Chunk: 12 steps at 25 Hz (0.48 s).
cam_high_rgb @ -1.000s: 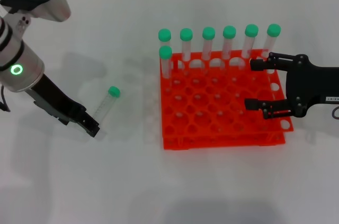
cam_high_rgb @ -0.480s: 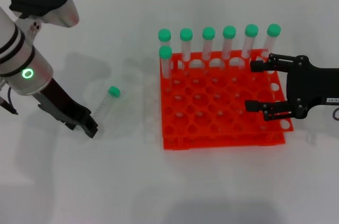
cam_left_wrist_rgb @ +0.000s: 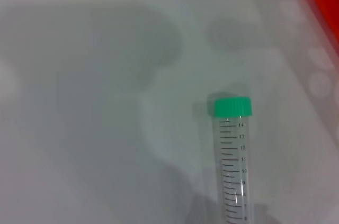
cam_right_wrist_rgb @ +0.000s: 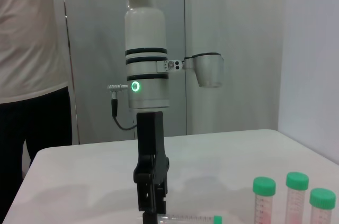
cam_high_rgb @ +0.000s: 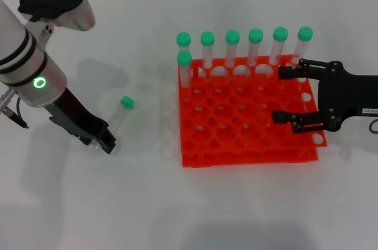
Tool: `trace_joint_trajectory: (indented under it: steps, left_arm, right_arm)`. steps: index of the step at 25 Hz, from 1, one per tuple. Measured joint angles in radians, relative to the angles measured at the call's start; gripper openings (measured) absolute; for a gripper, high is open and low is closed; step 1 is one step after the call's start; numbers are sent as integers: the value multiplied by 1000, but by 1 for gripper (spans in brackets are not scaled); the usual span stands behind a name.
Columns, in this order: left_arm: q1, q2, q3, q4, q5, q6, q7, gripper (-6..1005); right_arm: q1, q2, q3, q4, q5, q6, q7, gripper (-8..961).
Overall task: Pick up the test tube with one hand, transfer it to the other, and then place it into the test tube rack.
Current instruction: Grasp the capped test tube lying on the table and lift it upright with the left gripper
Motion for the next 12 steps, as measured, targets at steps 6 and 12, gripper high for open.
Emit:
trace_joint_trajectory:
  steps: [6,12]
  left_arm:
    - [-20,0,17,-39,0,-11,-6,442]
    - [-29,0,51,-41,-1,-19,-16,414]
  right_arm:
    - [-1,3,2,0,0,0,0,872]
    - [-3,4,3,0,0,0,0,872]
